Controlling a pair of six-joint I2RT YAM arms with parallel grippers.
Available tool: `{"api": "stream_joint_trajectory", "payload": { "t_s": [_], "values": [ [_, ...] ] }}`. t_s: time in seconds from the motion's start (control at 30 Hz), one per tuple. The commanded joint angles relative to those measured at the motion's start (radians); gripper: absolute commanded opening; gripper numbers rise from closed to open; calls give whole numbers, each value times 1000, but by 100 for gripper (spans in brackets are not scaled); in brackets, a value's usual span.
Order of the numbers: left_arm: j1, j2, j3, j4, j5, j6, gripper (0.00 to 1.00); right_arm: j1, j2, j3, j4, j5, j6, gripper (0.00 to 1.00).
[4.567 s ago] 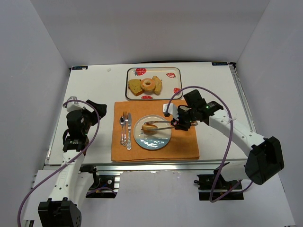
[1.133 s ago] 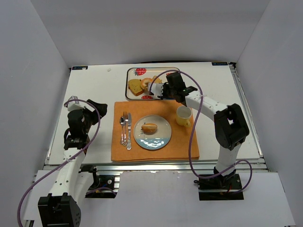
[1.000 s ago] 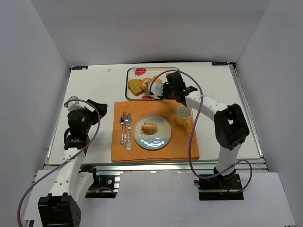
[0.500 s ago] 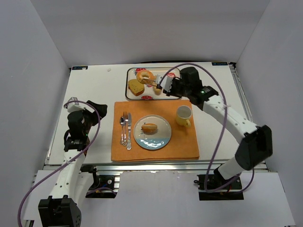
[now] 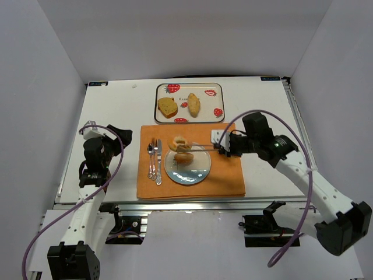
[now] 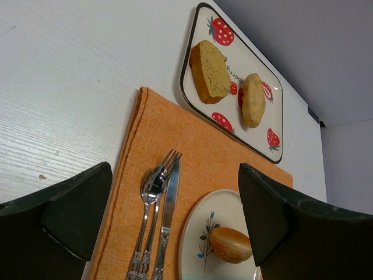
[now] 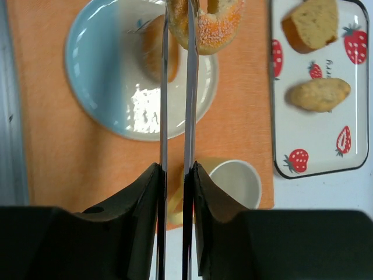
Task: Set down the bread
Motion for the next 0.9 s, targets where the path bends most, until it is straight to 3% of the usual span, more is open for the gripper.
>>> {"api": "stream_joint_trajectory", "payload": {
  "t_s": [0.0, 0.17, 0.27, 0.57, 0.87],
  "values": [
    [-6, -24, -7, -4, 12, -3, 98, 2, -130, -60, -68, -96, -149, 16],
    [-6, -27, -8, -4, 15, -9, 98, 3, -231, -203, -83, -60, -376, 16],
    [-6, -30, -5, -9, 15, -7, 98, 5, -259, -249, -80, -47, -432, 17],
    [-6, -61, -8, -30, 8, -15, 98, 5, -282, -338, -24, -1, -487, 23],
    [-6, -76, -7, -43, 3, -17, 98, 5, -282, -363, -37, 3, -507, 42]
  ]
}}
